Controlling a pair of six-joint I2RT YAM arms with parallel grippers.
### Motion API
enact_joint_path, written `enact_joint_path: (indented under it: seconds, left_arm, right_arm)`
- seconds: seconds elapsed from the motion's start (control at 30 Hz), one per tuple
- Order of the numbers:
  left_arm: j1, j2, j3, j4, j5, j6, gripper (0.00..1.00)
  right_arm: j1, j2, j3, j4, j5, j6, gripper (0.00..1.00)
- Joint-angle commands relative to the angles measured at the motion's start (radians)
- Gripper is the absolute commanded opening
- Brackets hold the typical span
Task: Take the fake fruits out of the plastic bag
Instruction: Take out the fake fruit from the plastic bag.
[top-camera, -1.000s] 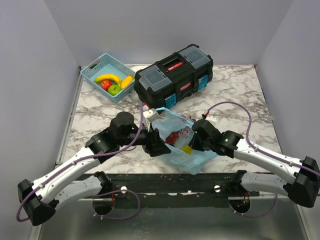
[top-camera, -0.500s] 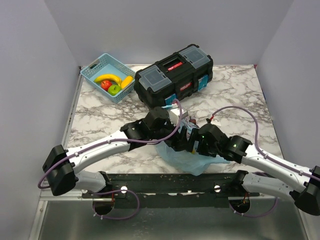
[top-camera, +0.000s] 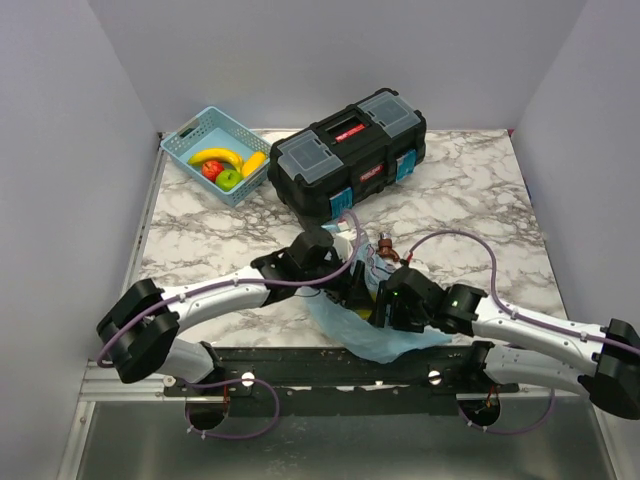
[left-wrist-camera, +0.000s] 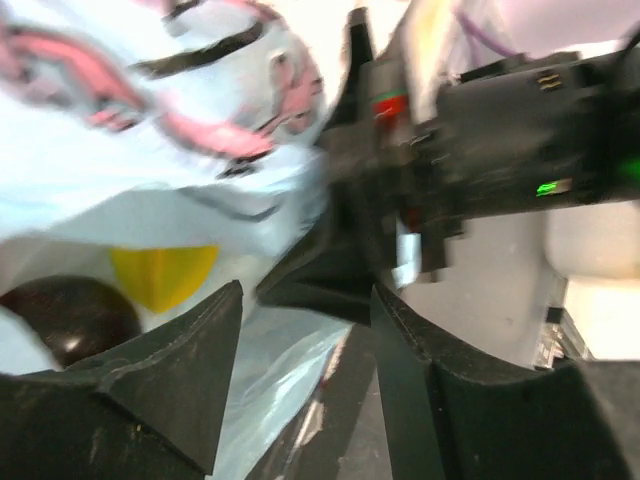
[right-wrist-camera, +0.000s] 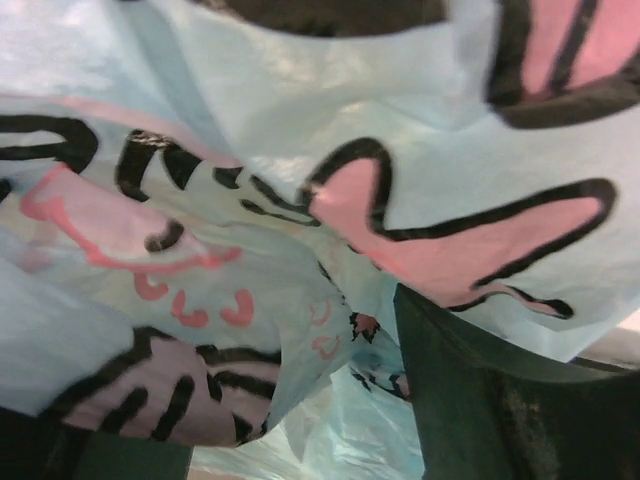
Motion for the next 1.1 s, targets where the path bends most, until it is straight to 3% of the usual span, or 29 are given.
enact_joint_path:
  seconds: [0.0, 0.23, 0.3, 0.37, 0.53, 0.7, 1.07]
  left_arm:
    - [0.041, -0.024, -0.175, -0.022, -0.003, -0.007, 0.52]
    - [0.044, -0.062, -0.275, -0.051, -0.106, 0.045, 0.53]
    - [0.044, -0.057, -0.275, -0.057, -0.133, 0.051, 0.54]
    - [0.044, -0.032, -0.26, -0.053, -0.104, 0.063, 0.55]
    - [0.035, -0.061, -0.228, 0.036, -0.011, 0.061, 0.56]
    - [0.02, -0.092, -0.171, 0.085, -0.017, 0.075, 0.54]
    - [-0.031, 0.108, 0.032, 0.041, -0.119, 0.11, 0.49]
  right_arm:
    - [0.008, -0.014, -0.002, -0.007, 0.047, 0.041, 0.65]
    - [0.007, 0.038, 0.006, -0.037, 0.17, 0.096, 0.29]
    - [0.007, 0.055, 0.01, -0.043, 0.204, 0.112, 0.14]
    - [0.008, 0.066, 0.012, -0.052, 0.231, 0.127, 0.07]
    - [0.008, 0.064, 0.006, -0.004, 0.182, 0.078, 0.01]
    - [0.008, -0.014, -0.034, -0.002, 0.163, 0.086, 0.01]
    - [0.009, -0.172, -0.068, -0.025, 0.171, 0.123, 0.01]
